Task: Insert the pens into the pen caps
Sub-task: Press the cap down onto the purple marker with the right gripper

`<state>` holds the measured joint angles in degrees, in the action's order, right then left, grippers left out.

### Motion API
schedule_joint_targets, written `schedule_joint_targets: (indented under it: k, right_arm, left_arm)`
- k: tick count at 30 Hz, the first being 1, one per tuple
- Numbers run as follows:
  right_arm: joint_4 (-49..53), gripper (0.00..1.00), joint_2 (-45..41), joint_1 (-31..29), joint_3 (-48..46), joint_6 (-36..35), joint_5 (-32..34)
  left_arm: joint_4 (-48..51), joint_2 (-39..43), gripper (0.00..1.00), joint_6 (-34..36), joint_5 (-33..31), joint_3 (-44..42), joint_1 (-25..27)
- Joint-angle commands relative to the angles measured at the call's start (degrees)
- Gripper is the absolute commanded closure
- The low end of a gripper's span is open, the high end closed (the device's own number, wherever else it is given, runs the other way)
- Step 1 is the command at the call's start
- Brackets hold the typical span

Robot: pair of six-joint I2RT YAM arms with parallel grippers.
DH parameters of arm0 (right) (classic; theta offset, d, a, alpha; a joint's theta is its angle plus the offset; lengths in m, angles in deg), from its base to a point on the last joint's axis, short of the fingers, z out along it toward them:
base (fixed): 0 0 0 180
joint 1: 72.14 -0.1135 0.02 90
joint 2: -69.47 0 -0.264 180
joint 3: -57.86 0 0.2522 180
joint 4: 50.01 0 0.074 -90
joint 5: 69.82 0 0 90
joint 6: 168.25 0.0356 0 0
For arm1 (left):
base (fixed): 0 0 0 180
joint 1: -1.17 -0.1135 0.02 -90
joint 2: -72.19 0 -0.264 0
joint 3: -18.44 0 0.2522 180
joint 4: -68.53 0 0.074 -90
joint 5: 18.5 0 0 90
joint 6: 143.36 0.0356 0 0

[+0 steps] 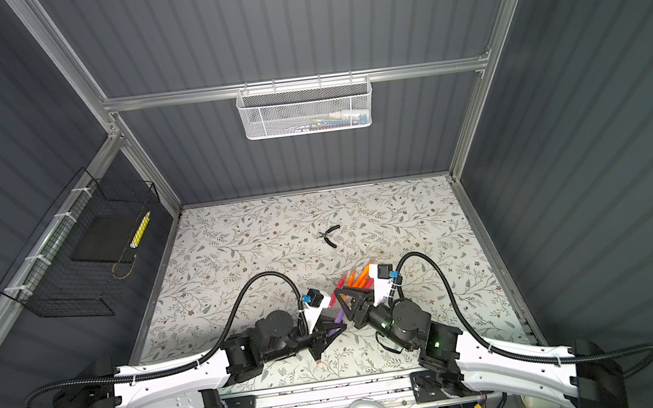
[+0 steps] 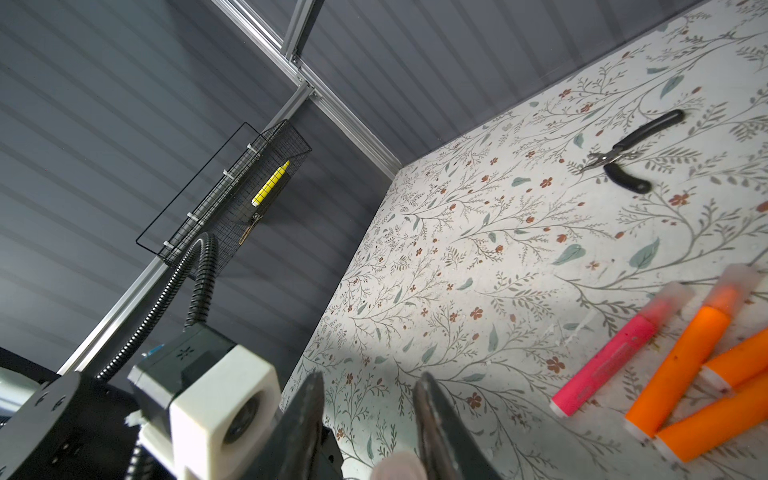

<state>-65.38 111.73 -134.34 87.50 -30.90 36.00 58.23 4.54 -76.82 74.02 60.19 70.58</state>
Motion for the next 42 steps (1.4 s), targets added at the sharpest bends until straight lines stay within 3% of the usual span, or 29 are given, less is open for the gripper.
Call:
schedule_joint_targets:
  k: [1,3,8,18,19,24,27,29,34,37,42]
  right_arm:
    - [-1.9,0.67,0.87,0.14,1.17,0.44,-0.7]
    - [-1.82,0.73,1.01,0.14,1.26,0.31,-0.75]
    - [-1.69,1.0,1.76,0.14,1.26,0.15,-2.04]
    - [-12.79,1.0,8.97,-1.02,-3.13,0.61,-7.11]
    - [-13.59,1.0,9.75,-1.78,-3.21,0.12,-7.15]
    - [-18.85,1.0,13.71,-6.15,-3.4,-3.53,-5.94]
    - [-22.15,1.0,16.43,-7.87,-3.7,-4.76,-6.0]
    - [-24.31,1.0,18.47,-8.68,-4.0,-4.0,-5.72]
    - [-22.69,1.0,23.19,-11.95,-2.36,2.54,-1.32]
    - [-21.57,1.0,25.1,-15.0,-1.84,6.73,0.84]
    - [-28.78,1.0,30.64,-18.21,-0.41,5.54,-1.2]
  left_arm:
    - [-1.75,-0.77,1.0,1.53,-0.59,-0.16,0.38]
    - [-1.75,-0.83,1.0,1.58,-0.7,-0.13,0.38]
    - [-0.94,-0.14,1.0,1.73,-2.07,-0.19,0.38]
    - [4.16,2.69,1.0,4.85,-16.56,5.6,-0.2]
    - [4.42,2.7,1.0,5.0,-15.62,6.46,-0.86]
    - [-2.51,3.39,1.0,2.18,3.54,7.16,-8.23]
    - [-2.13,5.01,1.0,4.91,5.01,8.41,-8.32]
    - [0.4,5.81,1.0,7.09,1.63,9.68,-8.32]
    - [3.89,6.42,1.0,10.28,-16.2,11.03,-8.28]
    - [4.56,6.16,1.0,11.57,-23.74,11.77,-8.32]
    - [5.6,5.75,1.0,12.13,-23.99,14.03,-8.41]
